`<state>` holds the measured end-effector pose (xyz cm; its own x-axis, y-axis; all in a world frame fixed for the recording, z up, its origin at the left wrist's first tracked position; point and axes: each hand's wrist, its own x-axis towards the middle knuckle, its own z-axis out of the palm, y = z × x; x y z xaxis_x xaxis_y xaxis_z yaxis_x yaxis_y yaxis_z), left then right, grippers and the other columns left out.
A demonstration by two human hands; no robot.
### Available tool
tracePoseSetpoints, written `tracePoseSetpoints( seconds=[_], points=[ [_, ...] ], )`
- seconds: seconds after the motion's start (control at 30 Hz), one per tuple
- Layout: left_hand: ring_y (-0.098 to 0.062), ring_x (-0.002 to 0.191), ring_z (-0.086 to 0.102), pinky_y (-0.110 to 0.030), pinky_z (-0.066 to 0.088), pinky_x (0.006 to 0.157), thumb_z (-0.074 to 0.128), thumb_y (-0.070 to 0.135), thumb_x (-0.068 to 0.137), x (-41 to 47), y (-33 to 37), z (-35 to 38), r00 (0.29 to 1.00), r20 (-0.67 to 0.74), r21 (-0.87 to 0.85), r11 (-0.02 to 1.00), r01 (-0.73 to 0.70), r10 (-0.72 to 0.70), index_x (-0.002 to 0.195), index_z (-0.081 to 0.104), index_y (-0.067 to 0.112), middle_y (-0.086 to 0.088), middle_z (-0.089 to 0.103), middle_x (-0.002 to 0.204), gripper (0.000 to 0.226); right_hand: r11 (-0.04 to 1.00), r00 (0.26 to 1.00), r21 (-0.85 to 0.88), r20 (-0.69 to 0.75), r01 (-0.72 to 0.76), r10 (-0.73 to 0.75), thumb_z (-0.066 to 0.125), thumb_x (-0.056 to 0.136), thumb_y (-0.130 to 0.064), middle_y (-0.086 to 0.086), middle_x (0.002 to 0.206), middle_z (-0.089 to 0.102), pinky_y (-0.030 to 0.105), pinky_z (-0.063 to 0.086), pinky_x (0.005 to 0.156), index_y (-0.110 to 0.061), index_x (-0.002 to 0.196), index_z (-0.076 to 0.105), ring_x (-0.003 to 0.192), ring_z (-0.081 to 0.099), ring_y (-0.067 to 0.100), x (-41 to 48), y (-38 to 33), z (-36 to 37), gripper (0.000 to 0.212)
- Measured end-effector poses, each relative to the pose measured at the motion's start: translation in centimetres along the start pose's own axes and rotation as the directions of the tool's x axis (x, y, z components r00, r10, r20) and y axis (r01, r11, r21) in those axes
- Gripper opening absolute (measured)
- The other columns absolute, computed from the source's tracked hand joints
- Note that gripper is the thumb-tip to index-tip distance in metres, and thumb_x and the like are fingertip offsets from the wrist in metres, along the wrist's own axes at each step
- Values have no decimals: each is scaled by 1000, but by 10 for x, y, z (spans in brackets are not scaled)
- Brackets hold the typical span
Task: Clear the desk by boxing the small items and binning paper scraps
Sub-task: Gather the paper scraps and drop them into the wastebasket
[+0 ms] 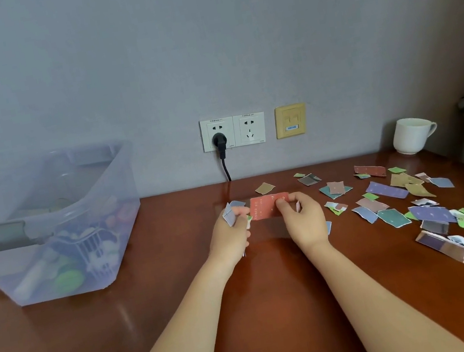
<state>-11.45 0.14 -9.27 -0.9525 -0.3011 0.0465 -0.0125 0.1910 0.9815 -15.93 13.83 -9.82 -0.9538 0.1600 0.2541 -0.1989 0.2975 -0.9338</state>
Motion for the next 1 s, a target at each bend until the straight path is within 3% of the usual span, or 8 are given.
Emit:
tracePoseSetpoints(
  seconds=[0.13, 0.27, 0.4, 0.53, 0.73, 1.0],
  points=[
    [-10, 60, 47, -21, 41, 52, 44, 8, 99, -20, 7, -7, 995, -62, -253, 966, 58, -76, 103, 63, 17, -2, 53, 76, 21, 984, 1000, 175, 14, -25, 23, 63, 90, -23, -3, 72, 58, 25, 42, 66, -19, 79, 67, 67, 49, 8, -26, -8, -5, 12],
    [-11, 55, 43, -22, 36, 48, 48, 4, 97, -45, 19, -20, 968, -34, -516, 834, 195, -248, 98, 64, 14, -2, 49, 69, 19, 927, 987, 340, 50, -158, 150, 62, 87, -18, -2, 60, 42, 25, 30, 52, -19, 62, 54, 57, 34, 14, -52, -19, -4, 26],
    [-11, 52, 44, -21, 37, 44, 47, 7, 99, -73, 30, -46, 937, 1, -763, 605, 228, -351, 96, 63, 13, -3, 54, 67, 17, 858, 943, 412, 255, -306, 214, 60, 88, -19, -2, 51, 35, 19, 21, 38, -19, 63, 49, 42, 28, 11, -87, -47, 5, 27],
    [-11, 47, 46, -18, 38, 40, 46, 10, 100, -105, 34, -86, 931, -2, -871, 457, 177, -365, 89, 60, 14, -4, 57, 64, 18, 818, 853, 411, 492, -403, 174, 50, 93, -17, -3, 52, 31, 18, 14, 40, -20, 77, 44, 41, 23, 9, -128, -78, 25, 17],
    [-7, 39, 43, -15, 34, 38, 45, 4, 97, -173, 30, -162, 924, -172, -877, 481, 14, -340, 87, 59, 17, 0, 55, 58, 21, 829, 698, 352, 713, -434, 63, 46, 93, -16, -3, 50, 37, 15, 15, 36, -18, 84, 47, 36, 25, 7, -201, -122, 64, 9],
    [-7, 41, 44, -15, 36, 39, 45, 4, 96, -278, 17, -246, 876, -341, -834, 540, -115, -340, 90, 59, 17, 0, 53, 64, 20, 790, 501, 331, 865, -515, -35, 50, 93, -12, -1, 52, 39, 13, 14, 34, -18, 78, 48, 35, 25, 6, -304, -160, 107, 17]
  ],
)
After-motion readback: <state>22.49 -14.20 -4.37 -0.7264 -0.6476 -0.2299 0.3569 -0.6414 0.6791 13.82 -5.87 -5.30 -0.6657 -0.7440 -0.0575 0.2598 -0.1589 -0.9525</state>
